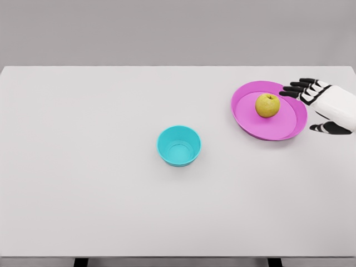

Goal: Put the apple from the pink plate into the blue bowl with your right arm

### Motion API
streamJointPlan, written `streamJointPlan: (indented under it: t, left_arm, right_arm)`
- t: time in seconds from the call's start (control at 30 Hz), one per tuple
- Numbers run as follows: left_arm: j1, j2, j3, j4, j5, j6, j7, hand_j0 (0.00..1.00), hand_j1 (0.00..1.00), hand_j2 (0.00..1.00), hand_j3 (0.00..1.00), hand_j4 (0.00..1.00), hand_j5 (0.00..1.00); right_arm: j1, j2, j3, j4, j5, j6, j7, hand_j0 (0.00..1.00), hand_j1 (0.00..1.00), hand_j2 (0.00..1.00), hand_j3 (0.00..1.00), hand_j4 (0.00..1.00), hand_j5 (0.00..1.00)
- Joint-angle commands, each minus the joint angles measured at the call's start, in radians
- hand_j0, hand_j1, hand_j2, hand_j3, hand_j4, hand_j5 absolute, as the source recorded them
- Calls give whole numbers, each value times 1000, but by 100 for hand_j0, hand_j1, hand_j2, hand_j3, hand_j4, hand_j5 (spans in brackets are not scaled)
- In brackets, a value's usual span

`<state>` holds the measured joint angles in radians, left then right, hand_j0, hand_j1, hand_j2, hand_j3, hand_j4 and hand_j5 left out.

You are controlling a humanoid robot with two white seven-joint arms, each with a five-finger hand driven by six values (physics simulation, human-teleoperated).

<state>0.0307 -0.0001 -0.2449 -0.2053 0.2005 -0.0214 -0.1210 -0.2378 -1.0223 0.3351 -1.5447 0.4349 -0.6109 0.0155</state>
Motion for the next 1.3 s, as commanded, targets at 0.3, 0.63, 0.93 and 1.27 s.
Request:
streamJointPlan:
  t: [0.3, 0.63, 0.93, 1.27]
  left_arm:
    - [0, 0, 1, 0, 0, 0, 0, 100, 100, 100, 100, 100, 100]
    - [0, 0, -1, 0, 0, 0, 0, 100, 100, 100, 100, 100, 100]
    - [0, 0, 1, 0, 0, 0, 0, 100, 100, 100, 100, 100, 100]
    - [0, 0, -1, 0, 0, 0, 0, 100, 100, 100, 100, 100, 100]
  right_arm:
    - [-34, 28, -7, 112, -8, 0, 107, 100, 100, 100, 100, 100, 100]
    - [-377, 169, 114, 314, -10, 0, 595, 100, 100, 100, 100, 100, 100]
    - [-557, 284, 338, 506, -8, 0, 595, 100, 100, 100, 100, 100, 100]
    - [-655, 373, 403, 661, -2, 0, 595, 100, 100, 100, 100, 100, 100]
